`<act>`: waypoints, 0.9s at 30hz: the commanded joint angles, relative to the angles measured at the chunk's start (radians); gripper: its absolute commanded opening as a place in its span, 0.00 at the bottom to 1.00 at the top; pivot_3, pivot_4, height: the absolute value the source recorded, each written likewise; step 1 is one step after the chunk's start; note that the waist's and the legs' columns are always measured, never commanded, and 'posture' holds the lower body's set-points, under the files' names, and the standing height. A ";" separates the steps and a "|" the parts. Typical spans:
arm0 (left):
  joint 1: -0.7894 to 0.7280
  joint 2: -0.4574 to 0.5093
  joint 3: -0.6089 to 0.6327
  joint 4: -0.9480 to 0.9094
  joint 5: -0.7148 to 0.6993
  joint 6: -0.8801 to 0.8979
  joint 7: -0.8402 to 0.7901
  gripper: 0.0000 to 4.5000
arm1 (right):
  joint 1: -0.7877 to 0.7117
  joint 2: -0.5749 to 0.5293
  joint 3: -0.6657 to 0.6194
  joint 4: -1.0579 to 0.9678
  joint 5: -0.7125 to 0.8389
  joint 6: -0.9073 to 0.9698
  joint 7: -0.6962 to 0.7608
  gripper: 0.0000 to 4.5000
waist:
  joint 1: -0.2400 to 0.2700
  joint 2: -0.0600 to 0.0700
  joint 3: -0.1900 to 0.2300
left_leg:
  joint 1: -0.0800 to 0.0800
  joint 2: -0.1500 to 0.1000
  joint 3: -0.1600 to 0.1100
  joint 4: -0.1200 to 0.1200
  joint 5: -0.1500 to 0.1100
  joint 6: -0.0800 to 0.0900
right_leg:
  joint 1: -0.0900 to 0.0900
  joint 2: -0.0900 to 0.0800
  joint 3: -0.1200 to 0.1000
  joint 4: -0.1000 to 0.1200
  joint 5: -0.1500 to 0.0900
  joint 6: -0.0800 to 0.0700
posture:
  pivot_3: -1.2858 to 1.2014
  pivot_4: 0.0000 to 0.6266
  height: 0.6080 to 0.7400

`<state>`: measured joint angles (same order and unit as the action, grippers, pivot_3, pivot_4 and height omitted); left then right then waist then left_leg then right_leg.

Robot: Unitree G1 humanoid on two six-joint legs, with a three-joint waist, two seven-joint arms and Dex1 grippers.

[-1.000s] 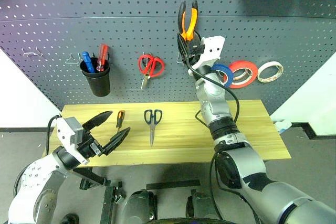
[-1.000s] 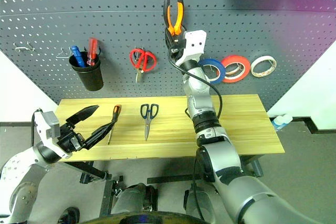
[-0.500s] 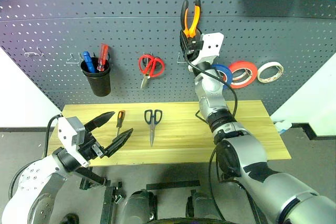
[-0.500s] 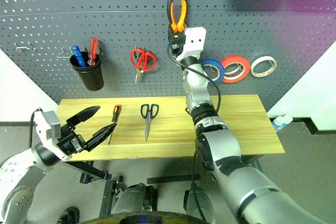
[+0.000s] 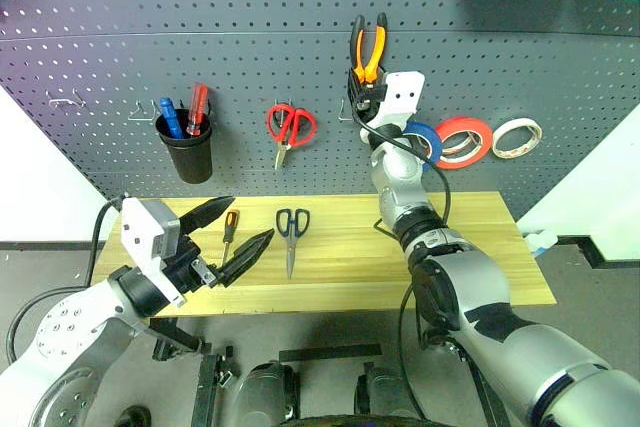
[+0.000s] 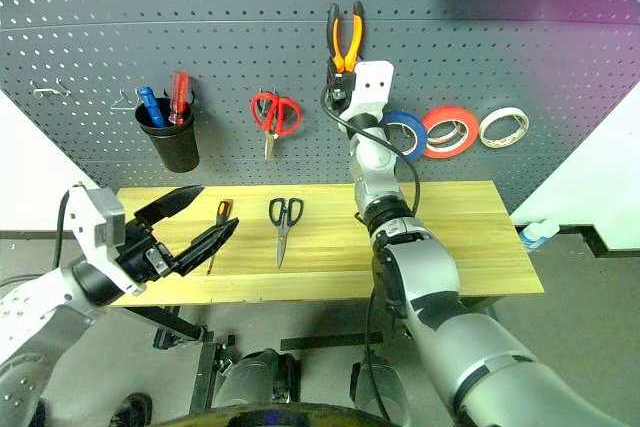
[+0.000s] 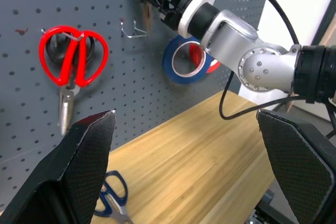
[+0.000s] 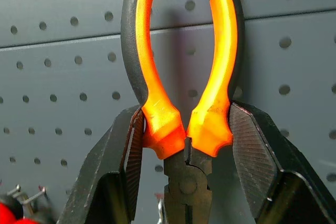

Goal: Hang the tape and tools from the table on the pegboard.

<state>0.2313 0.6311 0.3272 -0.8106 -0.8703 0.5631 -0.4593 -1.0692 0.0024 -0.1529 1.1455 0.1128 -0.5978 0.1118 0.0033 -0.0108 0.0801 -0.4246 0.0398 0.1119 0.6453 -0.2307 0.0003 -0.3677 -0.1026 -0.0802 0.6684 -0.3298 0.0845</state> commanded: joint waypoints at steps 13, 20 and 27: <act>-0.086 0.053 0.056 -0.009 -0.110 0.089 0.073 1.00 | -0.069 -0.002 -0.009 0.010 -0.014 -0.043 -0.007 0.47 | 0.010 0.005 0.008 | 0.000 0.000 -0.002 0.000 0.000 0.000 | 0.002 0.000 -0.001 -0.002 0.000 0.000 | 0.61 0.15 1.00; 0.104 0.049 0.127 -0.202 -0.197 0.078 0.152 1.00 | -0.079 -0.023 -0.017 0.004 -0.016 -0.045 -0.010 0.47 | 0.014 0.007 0.027 | 0.001 0.000 -0.003 0.000 0.000 0.000 | 0.004 0.000 0.001 -0.003 0.000 -0.001 | 0.62 0.20 1.00; 0.288 0.079 0.149 -0.237 -0.210 -0.040 0.128 1.00 | -0.065 -0.031 -0.007 0.001 -0.040 -0.045 -0.031 0.47 | 0.012 0.009 0.053 | 0.006 0.000 -0.004 -0.001 -0.003 0.003 | 0.009 -0.002 0.001 -0.005 -0.002 -0.005 | 0.62 0.24 1.00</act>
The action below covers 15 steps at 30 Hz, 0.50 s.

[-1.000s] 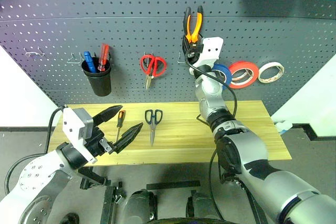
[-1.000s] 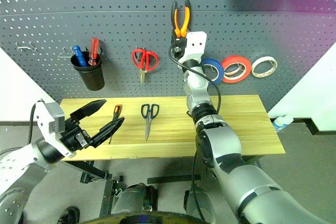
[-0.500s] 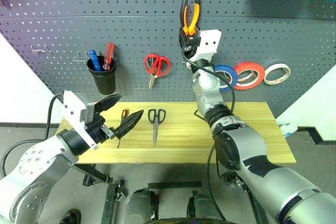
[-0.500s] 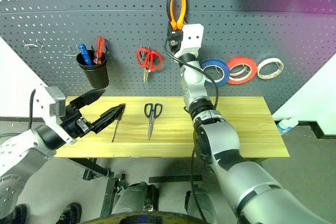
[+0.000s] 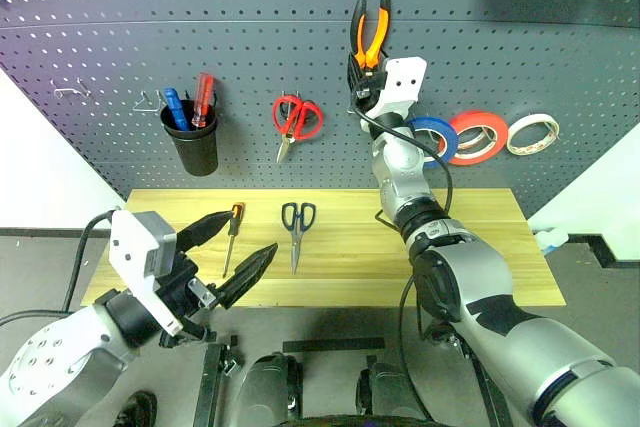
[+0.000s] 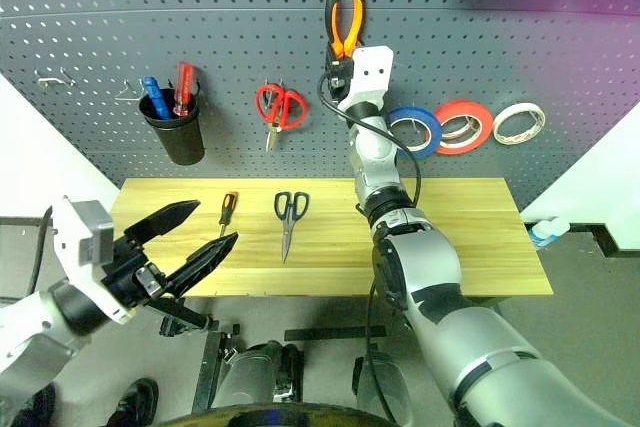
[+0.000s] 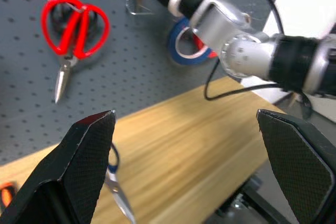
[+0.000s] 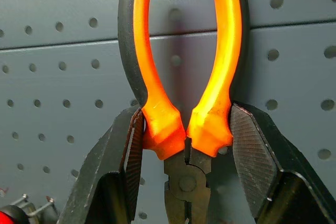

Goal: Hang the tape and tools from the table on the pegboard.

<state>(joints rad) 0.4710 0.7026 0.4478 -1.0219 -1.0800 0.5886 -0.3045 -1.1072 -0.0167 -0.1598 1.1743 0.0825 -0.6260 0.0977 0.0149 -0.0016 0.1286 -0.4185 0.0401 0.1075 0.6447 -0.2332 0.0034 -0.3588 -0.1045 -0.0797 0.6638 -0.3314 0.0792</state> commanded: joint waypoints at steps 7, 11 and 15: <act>0.173 -0.041 0.068 0.006 0.060 -0.117 -0.136 1.00 | 0.009 -0.018 0.035 -0.034 -0.064 -0.013 -0.056 0.47 | -0.004 0.001 0.029 | 0.000 0.001 0.000 0.000 -0.001 0.001 | 0.000 0.000 0.000 -0.001 0.000 -0.002 | 0.62 0.29 1.00; 0.220 -0.076 0.056 0.036 0.118 -0.155 -0.212 1.00 | 0.034 -0.017 0.041 -0.048 -0.073 -0.011 -0.067 0.47 | -0.001 0.000 0.044 | 0.000 0.002 0.000 -0.001 -0.001 0.001 | -0.001 0.000 0.000 -0.001 0.000 -0.003 | 0.62 0.32 1.00; 0.279 -0.120 0.045 0.066 0.179 -0.201 -0.295 1.00 | 0.079 -0.008 0.054 -0.078 -0.087 -0.011 -0.079 0.47 | -0.001 -0.001 0.056 | -0.004 0.002 0.000 -0.001 -0.001 0.002 | -0.004 0.000 0.000 -0.002 0.000 -0.003 | 0.62 0.33 1.00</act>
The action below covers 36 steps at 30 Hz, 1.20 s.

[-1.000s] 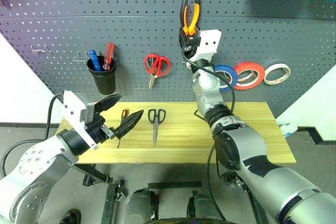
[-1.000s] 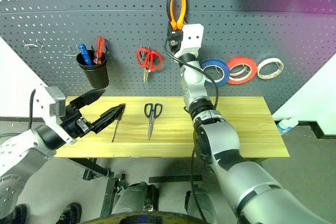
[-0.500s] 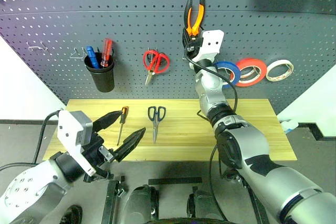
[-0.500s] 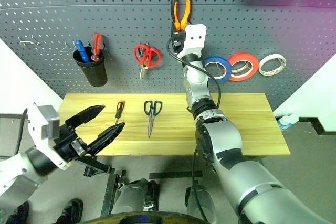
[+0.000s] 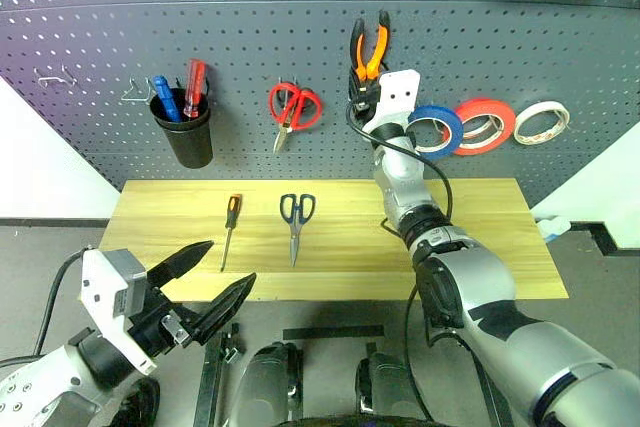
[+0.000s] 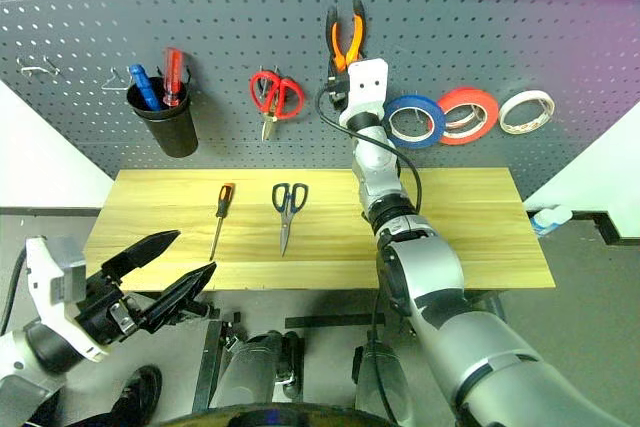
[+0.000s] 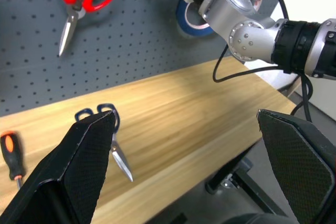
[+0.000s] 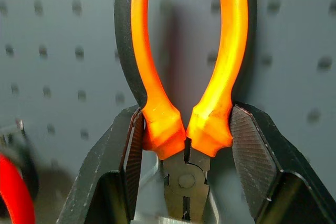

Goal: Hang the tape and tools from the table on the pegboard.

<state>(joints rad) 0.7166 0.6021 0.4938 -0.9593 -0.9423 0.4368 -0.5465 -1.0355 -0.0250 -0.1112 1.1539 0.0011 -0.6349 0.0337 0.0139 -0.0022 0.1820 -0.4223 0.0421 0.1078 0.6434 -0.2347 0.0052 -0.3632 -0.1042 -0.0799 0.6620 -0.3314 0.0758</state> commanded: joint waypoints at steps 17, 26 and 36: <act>0.107 -0.121 -0.038 0.152 0.183 -0.215 -0.269 1.00 | 0.035 0.026 -0.012 -0.128 0.070 -0.013 0.095 0.98 | -0.002 -0.003 0.021 | -0.005 0.001 0.000 -0.003 -0.002 -0.002 | -0.010 0.000 0.000 -0.003 0.001 -0.001 | 0.61 0.31 1.00; 0.078 -0.135 -0.070 0.218 0.232 -0.264 -0.308 1.00 | 0.050 0.041 -0.011 -0.177 0.077 -0.050 0.101 0.98 | -0.001 -0.004 0.021 | -0.006 0.002 0.002 -0.012 0.002 -0.003 | -0.010 0.002 0.000 -0.007 0.003 0.000 | 0.61 0.28 1.00; -0.007 -0.143 -0.118 0.322 0.271 -0.312 -0.341 1.00 | 0.126 0.058 0.040 -0.330 0.042 -0.054 0.101 0.98 | 0.000 -0.005 0.020 | -0.007 0.003 0.003 -0.015 0.004 -0.005 | -0.011 0.005 -0.001 -0.010 0.004 0.001 | 0.60 0.24 1.00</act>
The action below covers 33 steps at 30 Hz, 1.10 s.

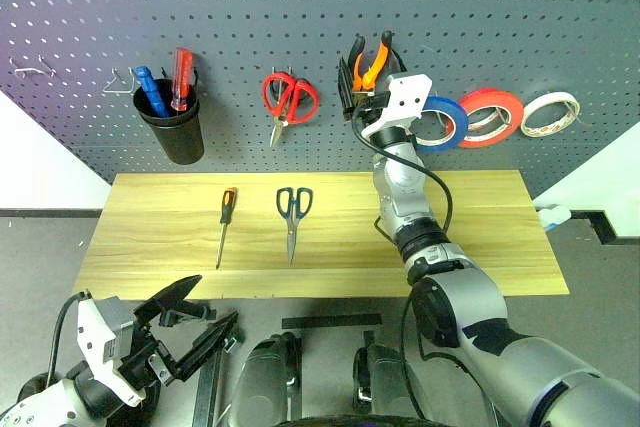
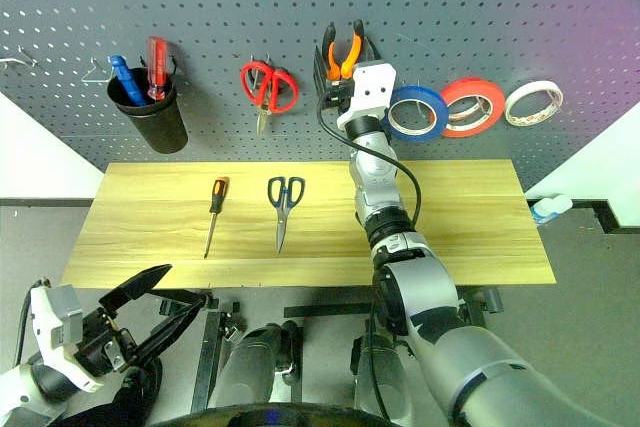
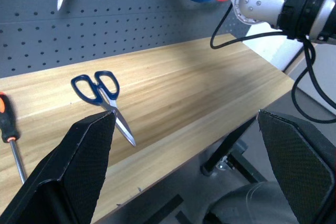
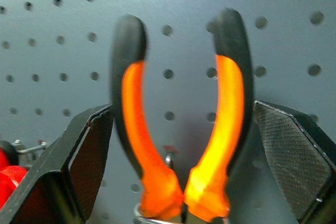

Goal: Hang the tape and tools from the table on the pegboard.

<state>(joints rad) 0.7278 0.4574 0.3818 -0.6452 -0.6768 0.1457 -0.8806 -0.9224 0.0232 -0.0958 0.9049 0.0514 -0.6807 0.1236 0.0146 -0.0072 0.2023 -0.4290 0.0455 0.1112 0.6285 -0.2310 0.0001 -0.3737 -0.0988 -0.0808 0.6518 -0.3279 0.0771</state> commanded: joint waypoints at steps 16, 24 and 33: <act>-0.228 0.001 -0.118 0.006 0.045 0.026 0.108 1.00 | 0.047 -0.014 0.048 -0.167 -0.018 0.062 0.015 0.98 | -0.002 -0.006 -0.019 | 0.000 0.001 0.001 0.000 0.005 -0.008 | -0.001 0.003 -0.001 0.002 0.000 0.000 | 0.58 0.10 1.00; -0.324 0.011 -0.138 -0.004 0.032 0.070 0.167 1.00 | 0.002 -0.036 0.040 -0.122 -0.027 0.056 -0.006 0.98 | -0.003 -0.007 -0.054 | 0.001 0.001 0.002 0.001 0.006 -0.009 | 0.000 0.004 -0.001 0.004 0.000 0.000 | 0.58 0.03 1.00; -0.441 0.021 -0.141 0.039 0.032 0.100 0.195 1.00 | 0.017 -0.062 0.035 -0.164 -0.013 0.069 0.017 0.98 | -0.003 -0.007 -0.095 | 0.003 0.001 0.002 0.002 0.006 -0.010 | 0.001 0.005 0.000 0.007 0.000 0.000 | 0.58 0.00 1.00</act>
<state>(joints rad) 0.3030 0.4698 0.2448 -0.5983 -0.6409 0.2500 -0.6909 -0.8904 -0.0253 -0.0540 0.7900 0.0239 -0.6101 0.1320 0.0118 -0.0147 0.1068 -0.4257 0.0471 0.1132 0.6307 -0.2246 -0.0100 -0.3730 -0.0937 -0.0811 0.6589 -0.3275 0.0769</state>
